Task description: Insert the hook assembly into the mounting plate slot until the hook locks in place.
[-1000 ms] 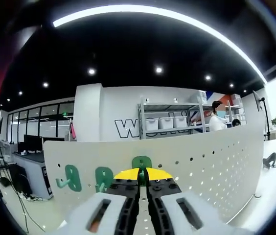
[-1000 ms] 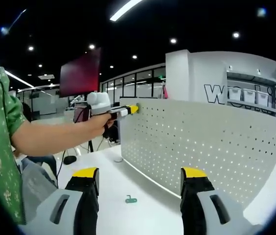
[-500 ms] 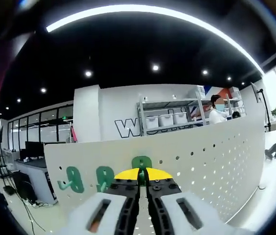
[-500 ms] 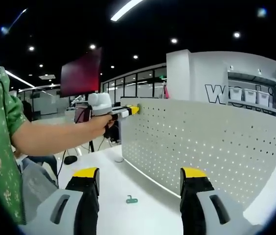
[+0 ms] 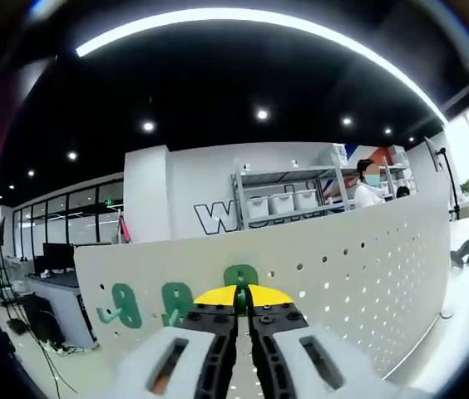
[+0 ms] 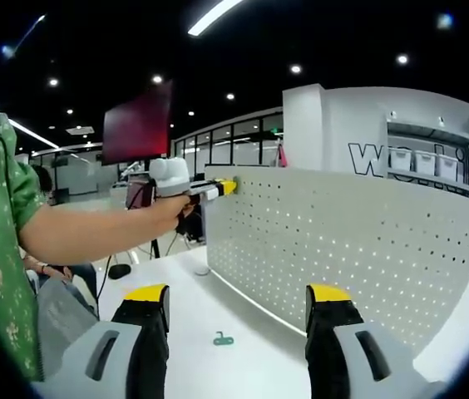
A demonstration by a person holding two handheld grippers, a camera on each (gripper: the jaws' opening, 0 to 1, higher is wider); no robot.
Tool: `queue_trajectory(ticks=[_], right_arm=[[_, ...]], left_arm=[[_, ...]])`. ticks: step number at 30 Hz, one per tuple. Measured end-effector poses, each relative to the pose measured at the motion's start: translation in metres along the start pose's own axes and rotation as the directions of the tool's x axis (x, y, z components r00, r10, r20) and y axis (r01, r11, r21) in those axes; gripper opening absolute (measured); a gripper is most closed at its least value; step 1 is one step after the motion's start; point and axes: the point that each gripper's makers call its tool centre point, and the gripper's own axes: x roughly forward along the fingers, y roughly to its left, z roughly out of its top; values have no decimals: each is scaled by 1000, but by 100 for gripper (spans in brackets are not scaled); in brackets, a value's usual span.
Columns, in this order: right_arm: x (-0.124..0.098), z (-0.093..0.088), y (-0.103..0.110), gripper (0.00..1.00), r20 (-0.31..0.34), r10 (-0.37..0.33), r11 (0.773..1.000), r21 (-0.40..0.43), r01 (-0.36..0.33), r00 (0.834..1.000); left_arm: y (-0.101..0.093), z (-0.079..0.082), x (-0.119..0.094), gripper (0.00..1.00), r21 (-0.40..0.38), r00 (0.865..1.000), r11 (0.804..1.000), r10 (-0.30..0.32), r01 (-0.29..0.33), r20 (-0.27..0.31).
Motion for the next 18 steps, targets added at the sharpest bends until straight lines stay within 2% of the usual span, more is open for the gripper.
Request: queue_trajectory(ticks=[4,18], right_arm=[[0,0,1,67,-1,1,1000,0,-1,1000],[0,-3,-1,67,-7,-3,1000,1,3,1000]], left_arm=[[0,-5,-1,4,-3,1000,1000,1,-1,-15],[-1,-5,1,4,16,1000,1000,-2,2,-18]])
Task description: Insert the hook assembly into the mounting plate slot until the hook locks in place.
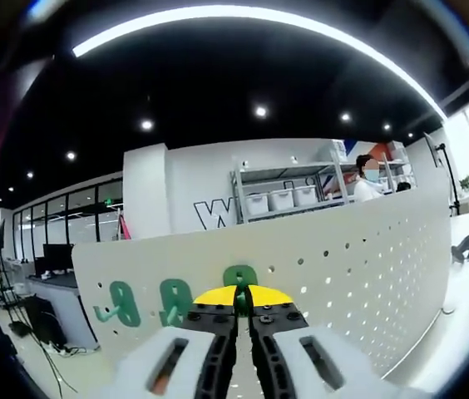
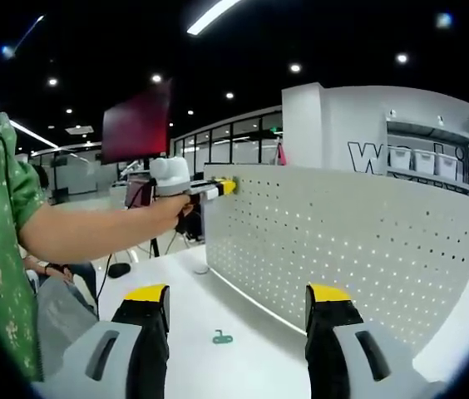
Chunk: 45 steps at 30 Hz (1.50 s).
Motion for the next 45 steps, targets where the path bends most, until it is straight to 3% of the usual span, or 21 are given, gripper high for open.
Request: queue_trajectory(ticks=[17,29,31,45], right_arm=[[2,-2,3,67,-8,10,1000,-3,-10,1000],[1,-2,3,67,-8,8,1000,-2,-8,1000],[1,-2,4,67,-9,9,1000,-3,-9,1000],[1,-2,2,67,-10,6,1000,-2,-6,1000]], left_arm=[[2,-1,6,4,22,999,1000,17,-16,-31],[0,-1,7,4,79,997,996,55,-50,-61],[-2,-2,4,4,131,995,990,68,-58,-72],[0,-3,6,4,97,997,994,52,-47,-56]])
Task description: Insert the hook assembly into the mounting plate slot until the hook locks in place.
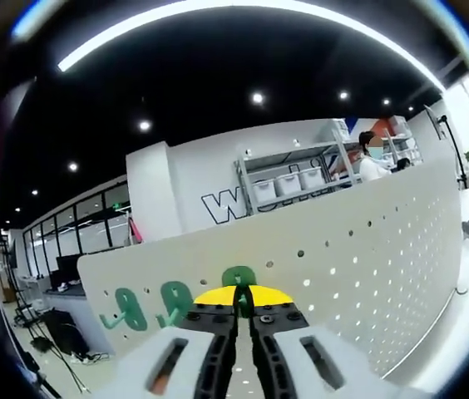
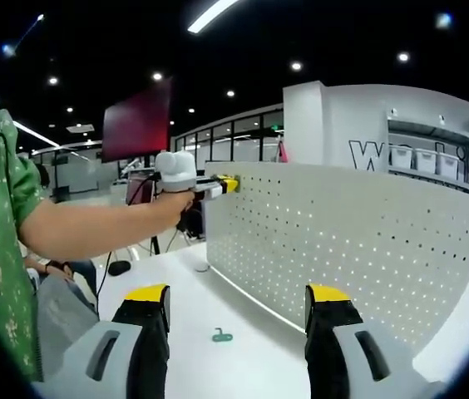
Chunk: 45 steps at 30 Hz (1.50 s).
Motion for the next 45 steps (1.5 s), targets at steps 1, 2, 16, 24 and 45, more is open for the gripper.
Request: queue_trajectory(ticks=[1,2,16,24,45], right_arm=[[0,0,0,67,0,1,1000,0,-1,1000],[0,0,0,67,0,1,1000,1,-1,1000],[-1,0,1,67,-1,-1,1000,-2,1,1000],[1,0,2,67,-3,3,1000,-6,-3,1000],[0,1,5,66,-4,7,1000,-13,-7,1000]], left_arm=[[0,0,0,4,-3,1000,1000,-1,1,2],[0,0,0,4,-5,1000,1000,-1,2,3],[1,0,0,5,-59,1000,998,-15,15,2],[-1,0,0,7,-70,1000,997,-24,24,6],[-1,2,-7,15,-73,1000,997,-22,23,16]])
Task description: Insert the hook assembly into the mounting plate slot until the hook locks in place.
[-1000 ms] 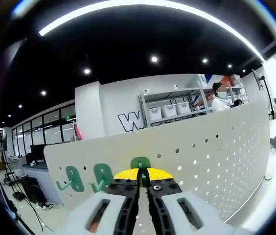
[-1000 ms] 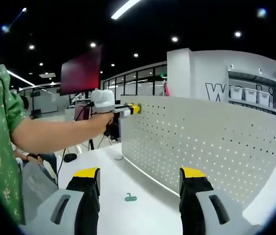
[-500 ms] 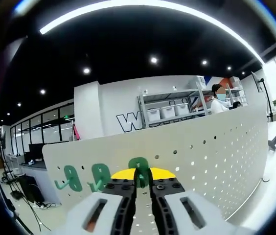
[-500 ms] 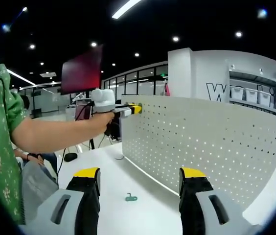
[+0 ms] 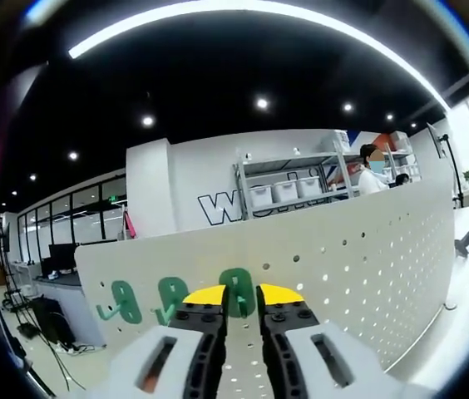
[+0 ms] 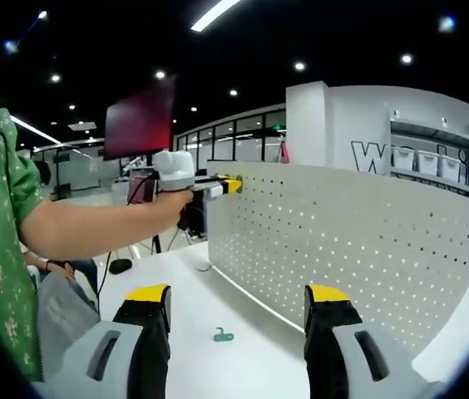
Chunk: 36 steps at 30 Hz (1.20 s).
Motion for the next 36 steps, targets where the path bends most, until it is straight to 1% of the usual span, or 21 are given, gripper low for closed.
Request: queue_trajectory(ticks=[7,18,26,36], right_arm=[[0,1,3,66,1,4,1000,-4,-4,1000],[0,4,7,66,3,8,1000,-12,-8,1000],[0,6,12,66,4,14,1000,-18,-14,1000],[1,9,19,66,6,24,999,-27,-23,1000]], left_arm=[[2,-2,-5,15,-1,1000,1000,1,-1,-2],[1,2,-17,15,0,1000,1000,-5,5,3],[3,-1,-30,16,-15,1000,1000,-6,6,0],[-3,-3,-50,17,-17,1000,1000,-24,24,-3]])
